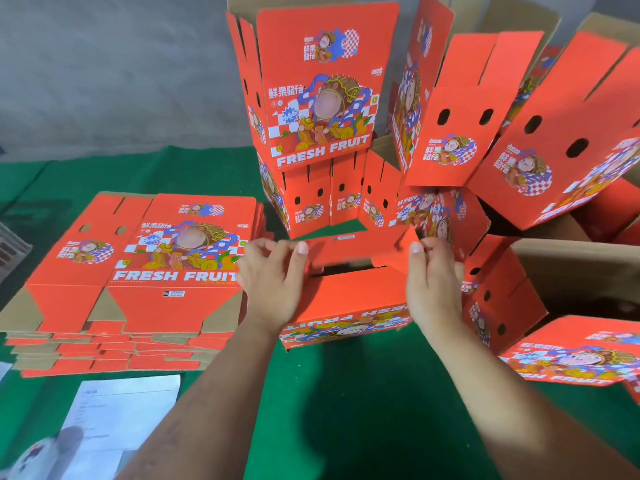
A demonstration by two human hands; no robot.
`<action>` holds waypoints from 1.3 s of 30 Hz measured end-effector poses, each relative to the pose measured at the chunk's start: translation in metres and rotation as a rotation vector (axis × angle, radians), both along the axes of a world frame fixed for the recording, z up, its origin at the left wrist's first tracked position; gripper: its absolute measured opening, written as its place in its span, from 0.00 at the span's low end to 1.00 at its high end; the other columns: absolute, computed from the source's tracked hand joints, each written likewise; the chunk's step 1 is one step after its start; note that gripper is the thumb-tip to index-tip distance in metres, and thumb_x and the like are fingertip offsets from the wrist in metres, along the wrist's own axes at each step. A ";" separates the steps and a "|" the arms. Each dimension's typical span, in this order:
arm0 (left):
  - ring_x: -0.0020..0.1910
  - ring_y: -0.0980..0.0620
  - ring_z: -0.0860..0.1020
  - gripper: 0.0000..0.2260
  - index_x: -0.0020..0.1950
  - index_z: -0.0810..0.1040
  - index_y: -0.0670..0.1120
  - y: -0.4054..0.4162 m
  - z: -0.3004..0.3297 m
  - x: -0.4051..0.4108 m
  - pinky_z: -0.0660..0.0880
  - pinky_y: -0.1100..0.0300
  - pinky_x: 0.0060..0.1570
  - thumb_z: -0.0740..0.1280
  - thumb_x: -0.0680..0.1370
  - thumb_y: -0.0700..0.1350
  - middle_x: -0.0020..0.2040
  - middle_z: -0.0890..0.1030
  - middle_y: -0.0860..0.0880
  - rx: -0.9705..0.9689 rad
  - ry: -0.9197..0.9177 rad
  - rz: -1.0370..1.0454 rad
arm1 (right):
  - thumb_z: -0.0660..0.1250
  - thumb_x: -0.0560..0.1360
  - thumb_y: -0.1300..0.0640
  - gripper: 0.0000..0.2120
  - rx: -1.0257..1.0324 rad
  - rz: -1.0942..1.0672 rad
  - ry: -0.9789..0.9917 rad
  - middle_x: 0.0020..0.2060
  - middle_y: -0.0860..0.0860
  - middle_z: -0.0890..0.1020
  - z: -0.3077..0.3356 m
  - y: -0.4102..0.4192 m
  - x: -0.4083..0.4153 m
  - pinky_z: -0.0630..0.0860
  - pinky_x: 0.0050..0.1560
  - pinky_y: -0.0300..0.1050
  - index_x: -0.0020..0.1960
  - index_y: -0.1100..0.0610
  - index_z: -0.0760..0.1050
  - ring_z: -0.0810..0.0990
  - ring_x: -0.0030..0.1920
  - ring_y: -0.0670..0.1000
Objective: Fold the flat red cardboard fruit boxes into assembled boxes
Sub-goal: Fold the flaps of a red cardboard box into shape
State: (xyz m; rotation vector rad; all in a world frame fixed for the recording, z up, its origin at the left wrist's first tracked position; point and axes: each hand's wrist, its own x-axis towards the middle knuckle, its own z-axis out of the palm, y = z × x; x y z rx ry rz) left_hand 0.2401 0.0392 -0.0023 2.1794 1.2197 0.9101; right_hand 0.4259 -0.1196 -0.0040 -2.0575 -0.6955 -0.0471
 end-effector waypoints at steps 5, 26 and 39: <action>0.73 0.45 0.62 0.23 0.63 0.74 0.63 -0.002 -0.005 0.000 0.57 0.45 0.71 0.71 0.72 0.68 0.72 0.65 0.54 -0.094 0.146 0.014 | 0.64 0.70 0.24 0.49 -0.510 0.078 -0.017 0.71 0.55 0.63 0.005 0.010 0.007 0.65 0.72 0.58 0.83 0.42 0.50 0.62 0.70 0.62; 0.43 0.45 0.86 0.16 0.45 0.83 0.53 -0.026 0.014 -0.023 0.83 0.51 0.47 0.60 0.78 0.60 0.46 0.85 0.46 -1.258 -0.677 0.075 | 0.53 0.68 0.19 0.45 -0.068 -0.092 0.395 0.64 0.61 0.74 0.011 -0.013 0.015 0.70 0.63 0.57 0.64 0.57 0.71 0.74 0.64 0.63; 0.58 0.45 0.84 0.23 0.72 0.72 0.55 -0.059 -0.020 -0.041 0.82 0.45 0.51 0.74 0.80 0.42 0.62 0.85 0.49 -0.800 -0.596 -0.202 | 0.67 0.67 0.46 0.15 0.216 0.084 0.501 0.47 0.45 0.83 -0.002 -0.044 0.002 0.72 0.41 0.42 0.53 0.41 0.71 0.81 0.42 0.38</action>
